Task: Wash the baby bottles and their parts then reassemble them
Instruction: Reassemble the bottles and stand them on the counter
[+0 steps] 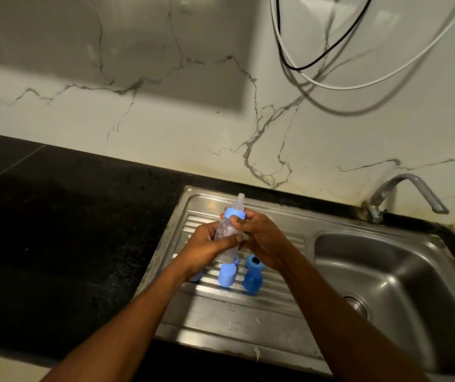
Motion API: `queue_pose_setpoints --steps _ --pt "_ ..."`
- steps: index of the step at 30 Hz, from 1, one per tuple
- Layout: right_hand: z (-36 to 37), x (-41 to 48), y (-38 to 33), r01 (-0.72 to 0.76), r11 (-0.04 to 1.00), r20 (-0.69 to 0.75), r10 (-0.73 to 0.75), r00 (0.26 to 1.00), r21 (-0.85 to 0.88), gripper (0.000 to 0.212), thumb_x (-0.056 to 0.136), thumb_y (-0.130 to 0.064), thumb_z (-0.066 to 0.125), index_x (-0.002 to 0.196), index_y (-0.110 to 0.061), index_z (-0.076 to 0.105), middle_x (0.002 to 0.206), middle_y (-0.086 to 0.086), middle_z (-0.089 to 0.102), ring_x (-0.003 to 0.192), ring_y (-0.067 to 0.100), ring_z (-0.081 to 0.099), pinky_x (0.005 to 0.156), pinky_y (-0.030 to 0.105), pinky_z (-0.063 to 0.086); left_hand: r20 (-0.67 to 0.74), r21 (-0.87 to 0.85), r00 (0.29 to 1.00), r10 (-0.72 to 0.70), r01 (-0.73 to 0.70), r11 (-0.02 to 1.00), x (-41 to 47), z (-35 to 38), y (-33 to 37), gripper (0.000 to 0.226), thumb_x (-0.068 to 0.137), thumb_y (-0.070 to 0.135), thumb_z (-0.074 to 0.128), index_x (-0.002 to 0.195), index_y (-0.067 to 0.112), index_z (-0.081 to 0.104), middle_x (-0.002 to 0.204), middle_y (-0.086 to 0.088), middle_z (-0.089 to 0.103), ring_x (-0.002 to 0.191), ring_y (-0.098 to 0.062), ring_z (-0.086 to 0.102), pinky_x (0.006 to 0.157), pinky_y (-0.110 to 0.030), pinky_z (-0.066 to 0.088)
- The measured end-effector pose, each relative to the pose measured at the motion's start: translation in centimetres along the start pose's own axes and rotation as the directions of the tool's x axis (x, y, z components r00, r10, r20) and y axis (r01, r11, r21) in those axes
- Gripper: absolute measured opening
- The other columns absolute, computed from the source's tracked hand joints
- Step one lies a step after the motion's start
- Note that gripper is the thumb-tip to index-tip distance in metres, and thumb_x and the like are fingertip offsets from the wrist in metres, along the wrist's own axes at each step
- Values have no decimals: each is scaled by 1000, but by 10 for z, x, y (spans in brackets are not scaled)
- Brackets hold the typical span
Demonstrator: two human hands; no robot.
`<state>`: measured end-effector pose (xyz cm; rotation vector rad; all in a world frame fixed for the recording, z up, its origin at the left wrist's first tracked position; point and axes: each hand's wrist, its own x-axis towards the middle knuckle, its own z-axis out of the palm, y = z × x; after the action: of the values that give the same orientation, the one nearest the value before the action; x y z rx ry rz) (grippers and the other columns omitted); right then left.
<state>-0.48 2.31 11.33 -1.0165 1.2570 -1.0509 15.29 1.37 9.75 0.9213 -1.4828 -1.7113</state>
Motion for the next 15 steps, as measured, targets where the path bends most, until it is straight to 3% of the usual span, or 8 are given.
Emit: queue_pose_setpoints --steps 2,6,10,12,15 --pt "4 0 2 5 1000 -84 -5 996 2 31 97 -19 62 124 -4 62 117 17 68 107 30 66 91 40 57 -53 122 998 37 -30 992 1 1 -1 21 90 20 73 109 15 66 91 -2 74 81 -10 71 67 -18 54" --pt "21 5 0 -15 1000 -244 15 970 3 30 96 -18 65 119 0 63 109 16 67 101 30 65 95 43 55 -230 313 961 153 -76 947 5 8 -14 35 85 31 79 115 20 64 94 1 73 77 -8 71 64 -20 58" --pt "43 16 9 34 999 -426 -42 904 -28 9 87 -22 76 93 -16 73 96 12 75 90 28 71 88 41 59 -379 446 891 250 -61 893 9 14 -26 33 86 19 75 116 17 63 91 0 72 71 -8 70 59 -23 59" --pt "55 21 12 47 997 -511 -74 856 -66 8 83 -25 80 85 -20 74 86 6 76 84 25 73 84 42 60 -438 517 844 308 -44 855 8 15 -29 33 87 17 71 119 17 61 95 2 70 78 -8 68 63 -18 54" --pt "74 27 11 43 997 -593 -75 801 -68 18 84 -26 80 96 -13 77 87 2 75 82 19 72 83 36 59 -501 474 813 297 -29 880 4 13 -28 32 93 36 59 118 17 61 103 -2 70 90 -13 67 77 -27 56"
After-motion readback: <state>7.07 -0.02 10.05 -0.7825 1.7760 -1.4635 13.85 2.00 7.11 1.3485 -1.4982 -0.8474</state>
